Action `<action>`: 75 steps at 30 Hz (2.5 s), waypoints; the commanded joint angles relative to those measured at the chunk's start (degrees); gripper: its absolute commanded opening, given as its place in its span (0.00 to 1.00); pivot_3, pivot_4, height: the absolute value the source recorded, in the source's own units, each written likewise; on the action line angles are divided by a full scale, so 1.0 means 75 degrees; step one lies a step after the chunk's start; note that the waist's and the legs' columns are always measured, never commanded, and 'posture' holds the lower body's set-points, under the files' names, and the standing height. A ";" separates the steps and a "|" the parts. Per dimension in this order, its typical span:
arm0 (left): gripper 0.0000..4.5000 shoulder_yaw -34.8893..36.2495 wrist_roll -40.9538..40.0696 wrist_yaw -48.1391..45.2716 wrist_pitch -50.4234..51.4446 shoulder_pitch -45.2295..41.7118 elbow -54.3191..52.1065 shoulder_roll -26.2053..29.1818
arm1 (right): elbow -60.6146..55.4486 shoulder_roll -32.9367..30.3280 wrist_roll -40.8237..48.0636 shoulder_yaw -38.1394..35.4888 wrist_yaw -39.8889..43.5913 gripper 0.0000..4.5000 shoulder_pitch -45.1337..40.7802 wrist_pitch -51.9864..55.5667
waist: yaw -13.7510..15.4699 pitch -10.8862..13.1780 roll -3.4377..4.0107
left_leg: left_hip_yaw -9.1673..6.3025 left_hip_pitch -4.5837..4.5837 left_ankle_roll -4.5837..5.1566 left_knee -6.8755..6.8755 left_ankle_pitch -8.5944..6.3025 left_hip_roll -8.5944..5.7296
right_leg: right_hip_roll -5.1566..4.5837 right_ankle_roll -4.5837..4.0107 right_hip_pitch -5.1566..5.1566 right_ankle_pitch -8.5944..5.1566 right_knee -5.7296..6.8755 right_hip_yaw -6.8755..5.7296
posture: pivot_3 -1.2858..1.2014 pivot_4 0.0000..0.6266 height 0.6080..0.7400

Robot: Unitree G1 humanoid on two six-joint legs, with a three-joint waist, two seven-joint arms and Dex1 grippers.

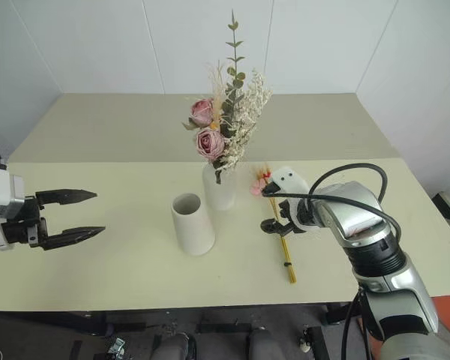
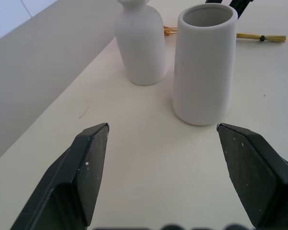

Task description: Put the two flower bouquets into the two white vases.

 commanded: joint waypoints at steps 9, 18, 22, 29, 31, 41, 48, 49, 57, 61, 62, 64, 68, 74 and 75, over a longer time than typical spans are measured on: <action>0.87 0.0461 -0.0158 0.0162 0.0203 0.0387 -0.0759 0.0067 | 0.0935 0.0101 0.0015 0.0309 -0.0249 0.91 -0.0321 -0.0480 | -0.0023 0.0000 0.0000 | 0.0001 0.0000 0.0000 -0.0001 0.0000 0.0001 | 0.0002 0.0000 -0.0004 0.0000 0.0001 0.0001 | 0.52 0.24 1.00; 0.87 0.0683 -0.0198 0.0375 0.0352 0.0750 -0.1045 -0.0049 | 0.1599 0.0342 -0.0147 0.0525 -0.0370 0.25 -0.0513 -0.0783 | -0.0026 -0.0001 -0.0001 | 0.0001 0.0002 0.0000 -0.0001 0.0000 0.0004 | 0.0005 0.0000 -0.0002 0.0000 0.0002 0.0002 | 0.52 0.24 1.00; 0.87 0.0686 -0.0218 0.0413 0.0383 0.0772 -0.1074 -0.0056 | 0.1861 0.0302 -0.0180 0.0698 -0.0309 0.01 -0.0526 -0.0948 | -0.0035 -0.0003 -0.0004 | 0.0002 0.0005 0.0000 -0.0001 0.0000 0.0005 | 0.0005 0.0000 0.0000 0.0000 0.0003 0.0002 | 0.52 0.24 1.00; 0.87 0.0711 -0.0213 0.0420 0.0375 0.0702 -0.1005 -0.0010 | 0.2710 0.0574 -0.0755 -0.0628 -0.1440 0.01 -0.0473 -0.1292 | -0.0023 -0.0008 -0.0011 | 0.0002 0.0020 0.0000 0.0001 0.0000 0.0004 | 0.0005 -0.0001 0.0017 0.0001 0.0002 0.0001 | 0.52 0.24 1.00; 0.87 0.0702 -0.0263 0.0409 0.0382 0.0594 -0.0934 0.0011 | 0.3205 0.0965 -0.1164 -0.1707 -0.2588 0.01 -0.0572 -0.2142 | 0.0001 -0.0008 -0.0011 | 0.0001 0.0018 0.0000 0.0001 0.0000 0.0003 | 0.0005 0.0000 0.0017 0.0001 0.0001 0.0000 | 0.52 0.24 1.00; 0.87 0.1537 -0.1109 -0.0113 0.0660 0.0674 -0.0870 -0.0074 | 0.1476 0.1969 -0.0588 -0.4806 -0.3966 0.01 0.0660 -0.7815 | -0.0023 -0.0008 -0.0010 | 0.0005 -0.0049 -0.0001 -0.0007 0.0000 0.0004 | 0.0003 0.0000 -0.0051 0.0002 0.0006 0.0005 | 0.52 0.24 1.00; 0.87 0.2871 -0.1239 -0.0973 0.0876 0.1901 -0.0725 -0.0025 | -0.0970 0.1853 0.2684 -0.6024 -0.1139 0.01 0.2482 -0.8192 | -0.0040 -0.0008 -0.0007 | 0.0011 -0.0016 0.0000 -0.0017 0.0000 0.0019 | 0.0010 -0.0002 -0.0029 0.0001 0.0002 0.0006 | 0.52 0.24 1.00; 0.87 0.3006 -0.1228 -0.1063 0.0876 0.2068 -0.0692 -0.0034 | -0.1180 0.1810 0.3040 -0.6053 -0.0916 0.01 0.2657 -0.8151 | -0.0041 -0.0007 -0.0006 | 0.0012 -0.0005 0.0000 -0.0018 0.0000 0.0019 | 0.0010 -0.0004 -0.0019 -0.0001 0.0001 0.0006 | 0.52 0.24 1.00; 0.87 0.3341 -0.0794 -0.1405 0.0565 0.2812 -0.0381 -0.0086 | -0.2300 0.1772 0.5052 -0.5411 0.0098 0.01 0.3052 -0.8057 | -0.0036 -0.0006 -0.0004 | 0.0020 0.0108 0.0000 -0.0019 0.0000 0.0042 | 0.0032 -0.0027 0.0082 -0.0014 0.0005 0.0006 | 0.52 0.24 1.00; 0.87 0.3290 -0.0751 -0.1334 0.0451 0.2846 -0.0395 -0.0169 | -0.2509 0.2139 0.5153 -0.4673 0.0004 0.01 0.2863 -0.8315 | -0.0038 -0.0006 -0.0005 | 0.0020 0.0106 0.0000 -0.0019 0.0000 0.0049 | 0.0040 -0.0031 0.0078 -0.0013 0.0006 0.0008 | 0.52 0.24 1.00; 0.87 0.3267 -0.0785 -0.1291 0.0456 0.2818 -0.0426 -0.0188 | -0.2486 0.2246 0.5037 -0.4460 -0.0012 0.01 0.2785 -0.8413 | -0.0036 -0.0006 -0.0005 | 0.0020 0.0105 0.0000 -0.0019 0.0000 0.0049 | 0.0040 -0.0031 0.0076 -0.0013 0.0006 0.0008 | 0.52 0.24 1.00; 0.87 0.3211 -0.0824 -0.1226 0.0462 0.2783 -0.0499 -0.0193 | -0.2340 0.2418 0.4842 -0.4100 0.0083 0.01 0.2609 -0.8628 | -0.0034 -0.0006 -0.0004 | 0.0019 0.0101 0.0000 -0.0019 0.0000 0.0050 | 0.0040 -0.0031 0.0073 -0.0013 0.0006 0.0008 | 0.52 0.24 1.00; 0.87 0.3122 -0.0880 -0.1145 0.0461 0.2719 -0.0598 -0.0193 | -0.2073 0.2647 0.4584 -0.3491 0.0253 0.01 0.2238 -0.8900 | -0.0030 -0.0007 -0.0005 | 0.0019 0.0096 -0.0001 -0.0019 0.0000 0.0050 | 0.0040 -0.0032 0.0068 -0.0012 0.0006 0.0007 | 0.52 0.24 1.00; 0.87 0.3013 -0.0984 -0.0955 0.0527 0.2601 -0.0846 -0.0243 | -0.1825 0.3169 0.4578 -0.2726 0.0416 0.01 0.1816 -0.9015 | -0.0021 -0.0007 -0.0005 | 0.0016 0.0092 -0.0001 -0.0020 0.0000 0.0050 | 0.0040 -0.0033 0.0064 -0.0012 0.0007 0.0004 | 0.52 0.24 1.00; 0.87 0.2994 -0.0998 -0.0924 0.0539 0.2592 -0.0880 -0.0249 | -0.1806 0.3239 0.4528 -0.2627 0.0445 0.01 0.1795 -0.9067 | -0.0022 -0.0007 -0.0005 | 0.0017 0.0091 -0.0001 -0.0020 0.0000 0.0050 | 0.0040 -0.0033 0.0064 -0.0012 0.0007 0.0005 | 0.52 0.24 1.00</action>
